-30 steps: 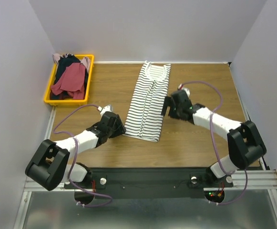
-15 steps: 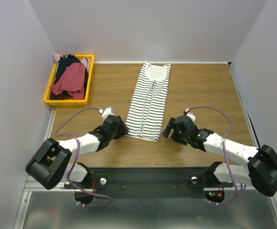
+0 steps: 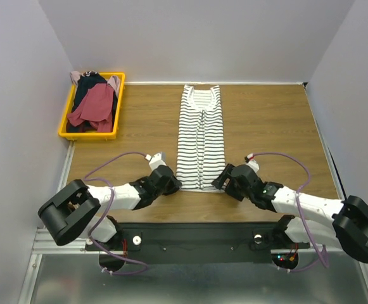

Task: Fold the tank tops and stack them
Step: Fold the tank top

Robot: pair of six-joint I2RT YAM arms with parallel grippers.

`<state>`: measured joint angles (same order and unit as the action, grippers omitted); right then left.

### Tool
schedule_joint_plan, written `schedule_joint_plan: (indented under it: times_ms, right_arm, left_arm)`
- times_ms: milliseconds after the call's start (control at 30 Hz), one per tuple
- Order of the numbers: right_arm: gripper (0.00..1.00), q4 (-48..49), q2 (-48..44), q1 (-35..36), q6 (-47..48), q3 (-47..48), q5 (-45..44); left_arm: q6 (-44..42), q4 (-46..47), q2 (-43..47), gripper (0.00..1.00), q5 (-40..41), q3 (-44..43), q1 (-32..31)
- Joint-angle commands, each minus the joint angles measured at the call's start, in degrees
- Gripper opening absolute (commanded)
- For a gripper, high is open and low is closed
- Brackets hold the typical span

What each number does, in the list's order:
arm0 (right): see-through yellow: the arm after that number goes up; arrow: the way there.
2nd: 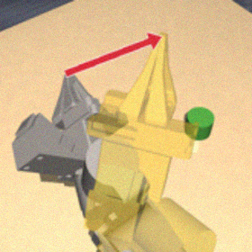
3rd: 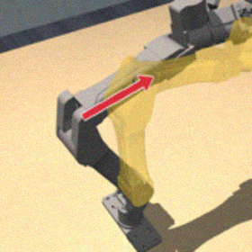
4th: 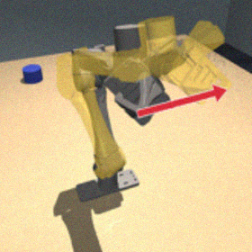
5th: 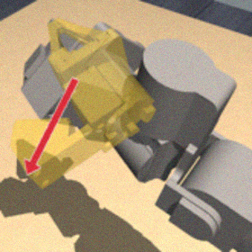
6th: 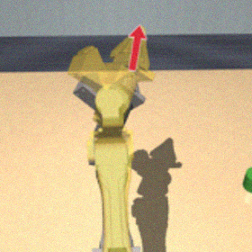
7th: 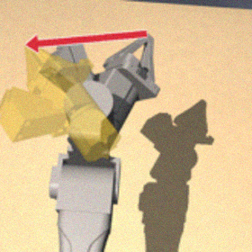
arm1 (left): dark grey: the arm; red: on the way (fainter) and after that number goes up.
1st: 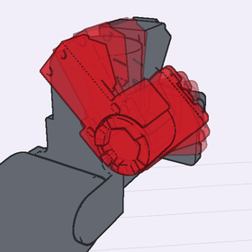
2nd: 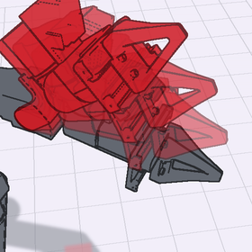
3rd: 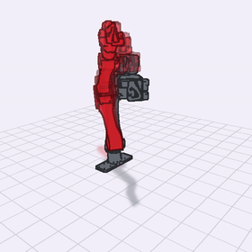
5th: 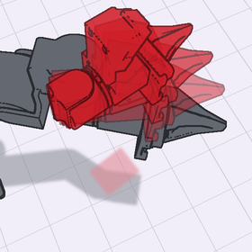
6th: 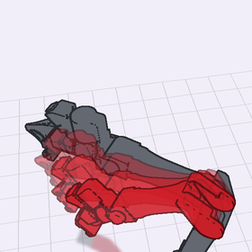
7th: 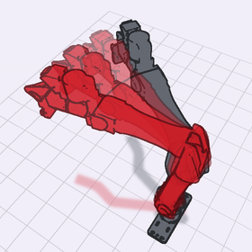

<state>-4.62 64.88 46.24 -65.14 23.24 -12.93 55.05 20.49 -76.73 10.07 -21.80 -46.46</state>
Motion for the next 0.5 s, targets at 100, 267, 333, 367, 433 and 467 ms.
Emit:
schedule_joint_plan:
  times_ms: [100,267,333,367,433,467]
  right_arm:
    - [0.84,-5.7,-4.8,0.4,-3.1,-5.0,-4.8]
    - [0.83,-9.2,-6.4,0.4,-3.3,-5.3,-5.9]
    - [0.81,-9.8,-6.3,0.4,-3.2,-5.6,-5.5]
    - [0.80,-10.0,-6.2,0.4,-3.2,-5.7,-5.0]
    - [0.76,-10.0,-5.5,0.4,-2.6,-5.8,-4.2]
    - [0.74,-10.0,-5.1,0.3,-2.5,-5.9,-3.3]
  left_arm:
    - [7.7,-7.6,1.4,0.08,0.2,4.8,-7.5]
    - [7.7,-12.0,5.6,0.08,2.0,4.8,-7.5]
    - [7.3,-12.7,7.5,0.12,2.2,4.4,-7.5]
    - [6.7,-12.9,8.2,0.17,1.9,4.1,-7.6]
    - [6.2,-13.0,8.4,0.28,1.0,3.9,-7.6]
    - [5.9,-12.7,8.4,0.34,0.6,3.9,-7.6]
